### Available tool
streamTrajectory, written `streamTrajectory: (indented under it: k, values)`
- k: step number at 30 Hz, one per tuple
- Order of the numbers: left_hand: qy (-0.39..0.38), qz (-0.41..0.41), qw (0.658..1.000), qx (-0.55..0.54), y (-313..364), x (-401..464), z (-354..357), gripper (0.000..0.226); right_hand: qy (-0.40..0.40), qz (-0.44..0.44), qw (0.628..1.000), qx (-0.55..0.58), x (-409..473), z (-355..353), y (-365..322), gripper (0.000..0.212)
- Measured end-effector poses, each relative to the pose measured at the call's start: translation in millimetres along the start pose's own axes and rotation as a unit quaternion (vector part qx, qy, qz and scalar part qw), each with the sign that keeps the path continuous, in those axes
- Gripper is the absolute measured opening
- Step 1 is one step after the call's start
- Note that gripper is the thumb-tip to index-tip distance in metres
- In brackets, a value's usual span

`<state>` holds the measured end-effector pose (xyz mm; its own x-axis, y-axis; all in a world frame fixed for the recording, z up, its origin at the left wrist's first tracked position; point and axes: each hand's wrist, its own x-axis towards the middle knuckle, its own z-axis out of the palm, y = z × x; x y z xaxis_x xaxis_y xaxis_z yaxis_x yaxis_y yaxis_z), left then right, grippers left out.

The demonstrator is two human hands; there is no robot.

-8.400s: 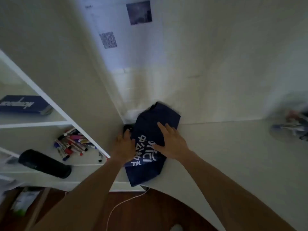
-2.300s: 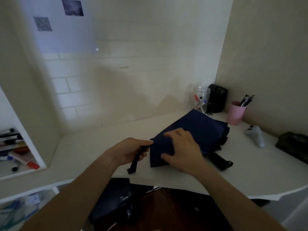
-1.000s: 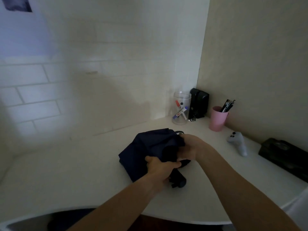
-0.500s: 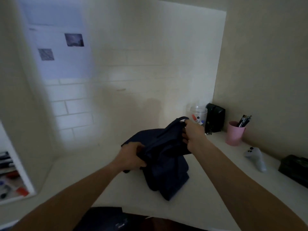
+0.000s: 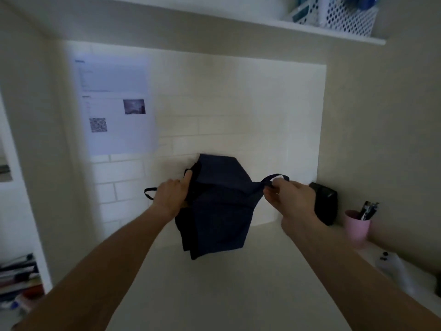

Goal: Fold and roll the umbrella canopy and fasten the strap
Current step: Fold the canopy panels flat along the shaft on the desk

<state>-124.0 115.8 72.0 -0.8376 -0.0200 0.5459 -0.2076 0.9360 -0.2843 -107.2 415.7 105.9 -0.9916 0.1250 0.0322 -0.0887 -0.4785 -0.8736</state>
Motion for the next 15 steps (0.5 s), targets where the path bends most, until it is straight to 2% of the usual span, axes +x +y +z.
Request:
streamTrajectory:
  k: [2, 7, 11, 13, 15]
  values:
    - [-0.006, -0.012, 0.998, -0.059, 1.6, -9.9, 18.1, 0.093, -0.001, 0.017, 1.0, 0.018, -10.0, -7.3, 12.0, 0.008]
    - [-0.125, -0.038, 0.988, -0.084, 33.4, -51.3, 64.3, 0.065, 0.001, 0.059, 0.998, 0.01, -26.7, -34.2, 54.8, 0.011]
    - [-0.205, -0.027, 0.978, -0.036, 57.7, -89.4, 92.0, 0.07, 0.006, 0.095, 0.995, -0.013, -40.8, -57.5, 87.6, 0.007]
    - [-0.262, -0.049, 0.962, -0.054, 67.6, -107.6, 101.0, 0.078, 0.006, 0.111, 0.993, -0.036, -53.4, -69.1, 102.3, 0.013]
    - [-0.319, -0.095, 0.936, -0.12, 75.7, -124.4, 104.7, 0.077, 0.003, 0.126, 0.991, -0.055, -67.4, -79.4, 114.8, 0.013]
